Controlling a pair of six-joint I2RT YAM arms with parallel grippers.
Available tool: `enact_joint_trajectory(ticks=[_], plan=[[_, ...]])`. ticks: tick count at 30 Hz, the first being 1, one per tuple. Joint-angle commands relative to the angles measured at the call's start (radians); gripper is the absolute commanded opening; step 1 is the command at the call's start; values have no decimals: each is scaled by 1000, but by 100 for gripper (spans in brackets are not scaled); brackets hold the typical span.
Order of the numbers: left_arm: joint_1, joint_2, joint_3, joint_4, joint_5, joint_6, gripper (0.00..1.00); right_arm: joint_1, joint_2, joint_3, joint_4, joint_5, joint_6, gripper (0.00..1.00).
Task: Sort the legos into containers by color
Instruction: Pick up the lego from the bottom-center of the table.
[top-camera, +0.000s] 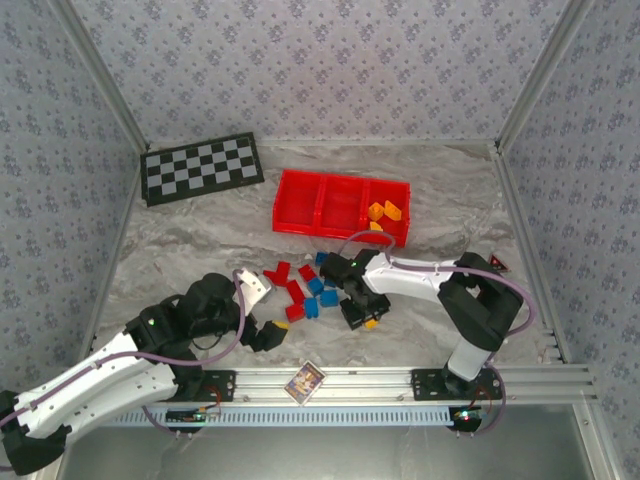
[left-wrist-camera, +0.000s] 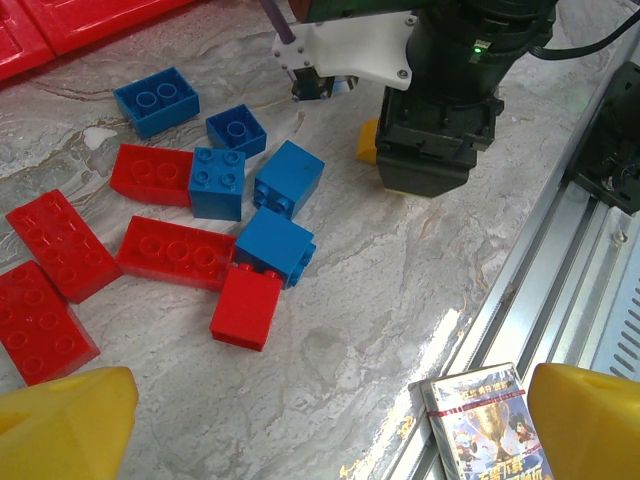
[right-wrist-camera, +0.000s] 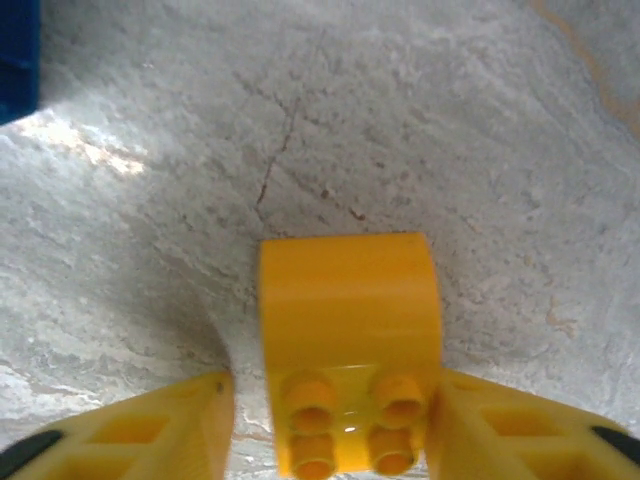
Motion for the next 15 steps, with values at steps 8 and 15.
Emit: enact_joint_trajectory(ticks=[8,15], plan=[[-9,1,4,-6,-8,7,100,-1,-37,122,-132,33,2,27],[-9,3,4,-3,-8,5,100,-89,-125,305,-228,97,-37,29]])
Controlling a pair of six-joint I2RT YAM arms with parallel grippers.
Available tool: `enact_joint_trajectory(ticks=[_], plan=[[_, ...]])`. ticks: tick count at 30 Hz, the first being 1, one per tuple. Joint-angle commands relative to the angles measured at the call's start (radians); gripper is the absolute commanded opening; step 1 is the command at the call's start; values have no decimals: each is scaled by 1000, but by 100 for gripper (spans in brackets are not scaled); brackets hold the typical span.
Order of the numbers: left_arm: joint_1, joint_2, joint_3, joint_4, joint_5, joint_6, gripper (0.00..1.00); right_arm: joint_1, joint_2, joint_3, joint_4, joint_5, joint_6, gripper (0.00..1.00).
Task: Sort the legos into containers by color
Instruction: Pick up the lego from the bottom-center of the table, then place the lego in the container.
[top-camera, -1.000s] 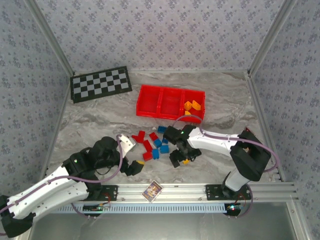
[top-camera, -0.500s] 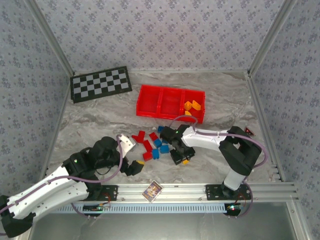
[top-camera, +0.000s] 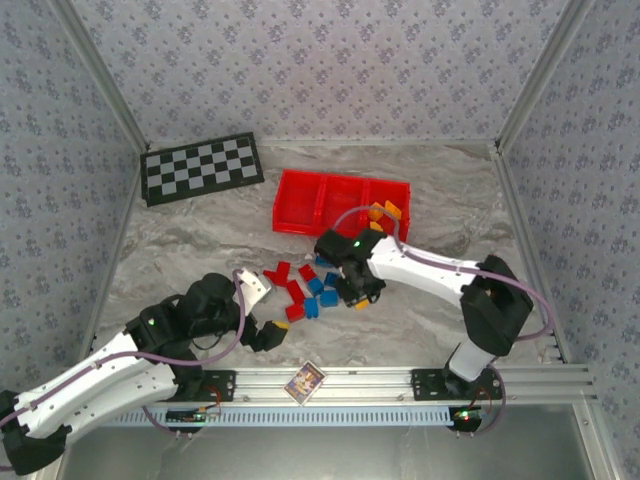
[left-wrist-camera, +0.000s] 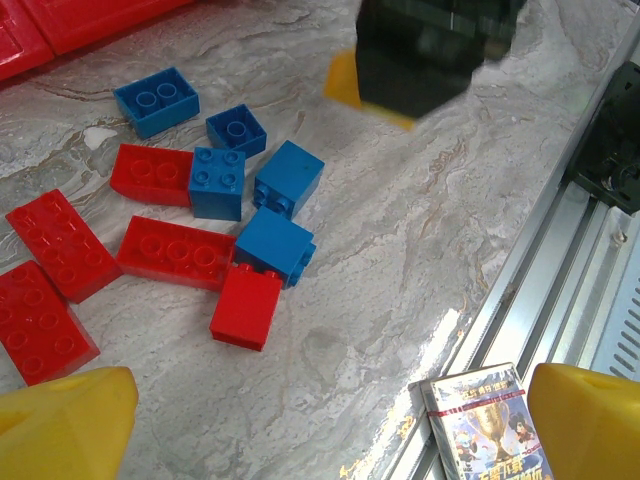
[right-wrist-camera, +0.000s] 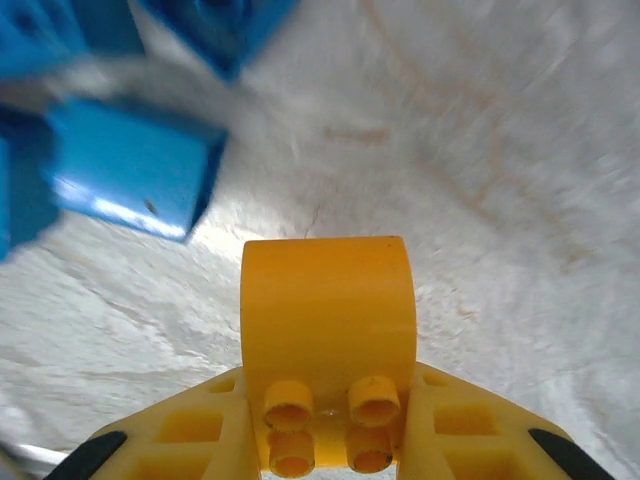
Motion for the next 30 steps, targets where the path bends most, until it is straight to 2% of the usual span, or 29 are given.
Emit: enact_joint_trajectory(ticks=[1,6,12,20,26,30], plan=[[-9,2,4,-4,-8,4,100,-78,-50,88,-72,60,-46,29],[-9,2,6,-5,-8,7,100,-243,-5,207,-32,32,-115,28],[-10,-12,6,-8,-15,9,100,-408,160,358,-6,-3,-204,28],[-11,-17,6,-9,-22,9,100,-496,345,474,-2,-13,-257,29],[-10,-15,5,-10,-24,9,100,-517,410,517,2,16,-251,38],[-11,-14,6,-10,-24,9,100,-517,426,535,-13,39,-242,56]])
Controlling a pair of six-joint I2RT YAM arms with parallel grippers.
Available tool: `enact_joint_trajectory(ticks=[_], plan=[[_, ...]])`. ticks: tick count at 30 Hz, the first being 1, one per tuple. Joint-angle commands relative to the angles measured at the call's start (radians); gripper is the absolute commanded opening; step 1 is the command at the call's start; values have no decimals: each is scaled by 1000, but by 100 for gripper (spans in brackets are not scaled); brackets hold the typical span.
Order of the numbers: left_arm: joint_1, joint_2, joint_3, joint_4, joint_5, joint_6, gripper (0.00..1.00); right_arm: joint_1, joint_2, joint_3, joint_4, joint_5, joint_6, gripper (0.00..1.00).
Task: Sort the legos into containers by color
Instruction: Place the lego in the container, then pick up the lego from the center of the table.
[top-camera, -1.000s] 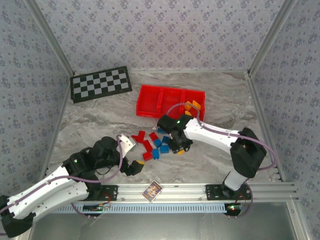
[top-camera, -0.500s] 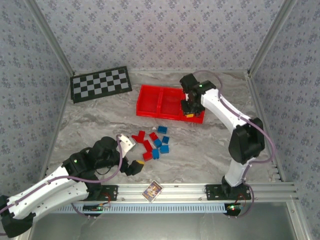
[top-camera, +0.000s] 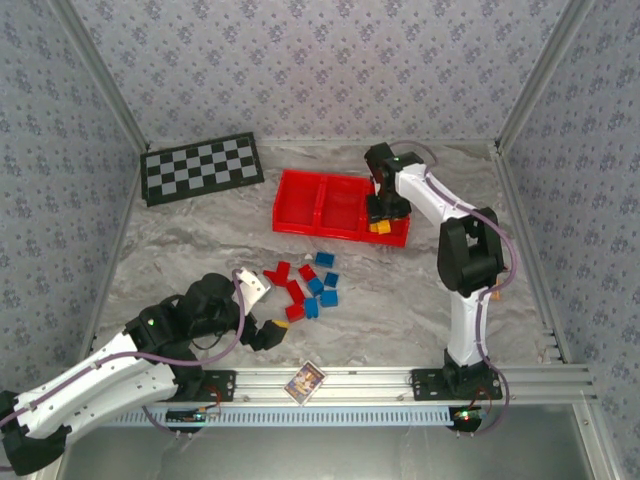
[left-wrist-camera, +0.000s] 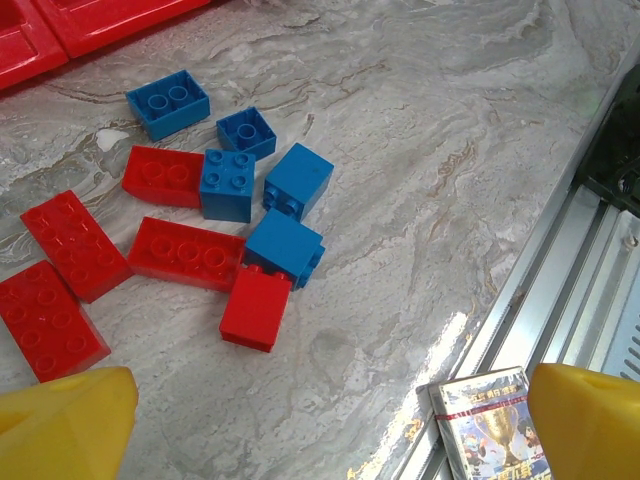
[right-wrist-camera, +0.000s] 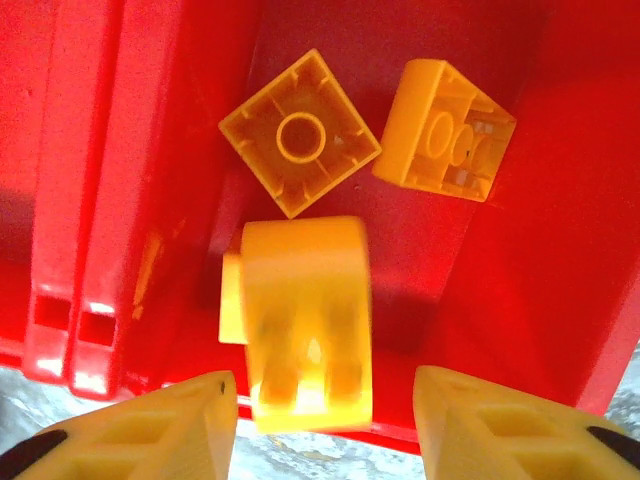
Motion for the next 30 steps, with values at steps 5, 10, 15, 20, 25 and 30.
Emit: enact_joint_trajectory(ticks=[5,10,15,20,25,30], plan=[[-12,-9,6,-9,-6,8,100,4,-7,44,-55,29,15,75],[-11,-8,6,-9,-6,7,100,39,-107,11,-54,5,58,88],[-12,-8,6,-9,-8,7,100,80,-238,-96,-26,-55,141,100],[-10,-8,6,-9,-5,7,100,139,-351,-240,46,-126,248,100],[-12,-9,6,-7,-2,9,100,236,-343,-286,116,-203,217,99],[-10,-23,5,-8,0,10,100,301,-249,-225,98,-209,-48,96]])
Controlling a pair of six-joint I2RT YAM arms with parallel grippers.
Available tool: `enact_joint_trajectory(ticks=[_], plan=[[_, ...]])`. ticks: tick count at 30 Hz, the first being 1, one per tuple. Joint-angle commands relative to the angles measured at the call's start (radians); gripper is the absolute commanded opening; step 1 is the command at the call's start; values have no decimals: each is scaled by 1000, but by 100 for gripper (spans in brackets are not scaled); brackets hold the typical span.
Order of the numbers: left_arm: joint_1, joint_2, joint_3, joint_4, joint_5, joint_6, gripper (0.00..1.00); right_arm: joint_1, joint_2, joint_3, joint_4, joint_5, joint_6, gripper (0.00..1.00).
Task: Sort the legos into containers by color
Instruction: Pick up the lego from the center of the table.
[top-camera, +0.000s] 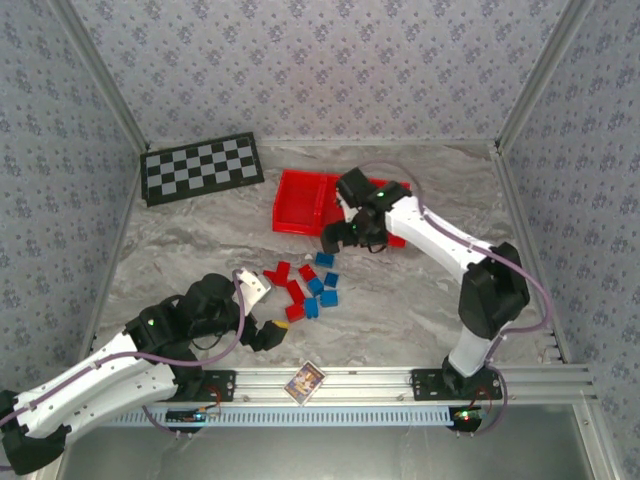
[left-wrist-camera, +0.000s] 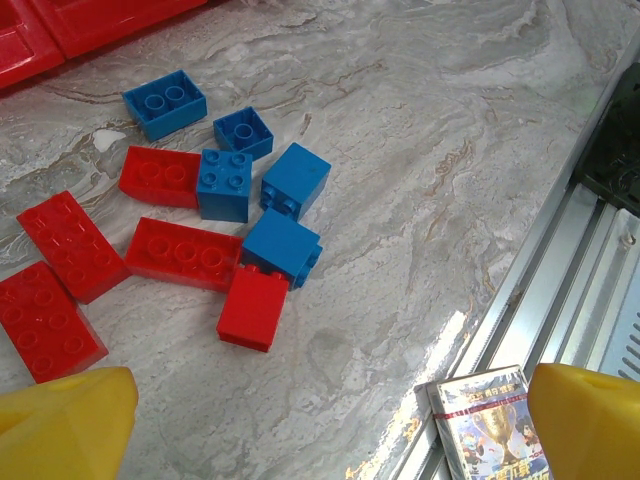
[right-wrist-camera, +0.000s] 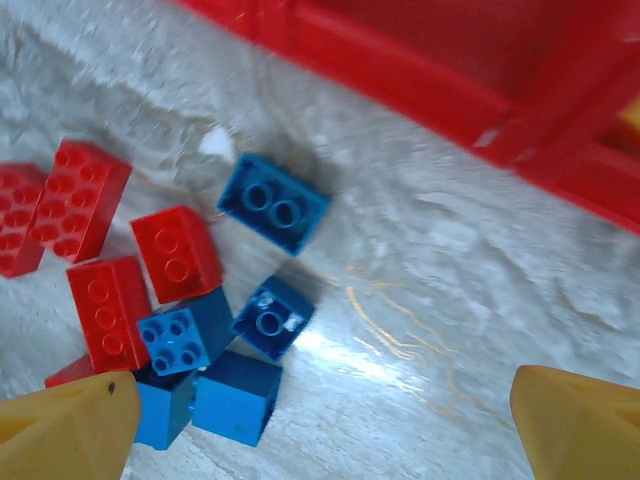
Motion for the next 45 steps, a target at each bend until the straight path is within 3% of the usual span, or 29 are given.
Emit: enact_joint_trajectory(ticks=[1,7,12,26,45], plan=[[-5,-21,5,-8,-1,12,100,24,73,61,-16,-17,-208,95],[-5,-37,4,-9,-11,12,100,52,224,196,-109,62,-408,94],[-5,-38,4,-10,-11,11,100,86,314,255,-141,37,-474,92],[-6,-29,2,-9,-14,9,100,95,426,289,-120,96,-475,82],[-6,-21,4,-12,-9,10,100,99,463,289,-77,116,-433,56]])
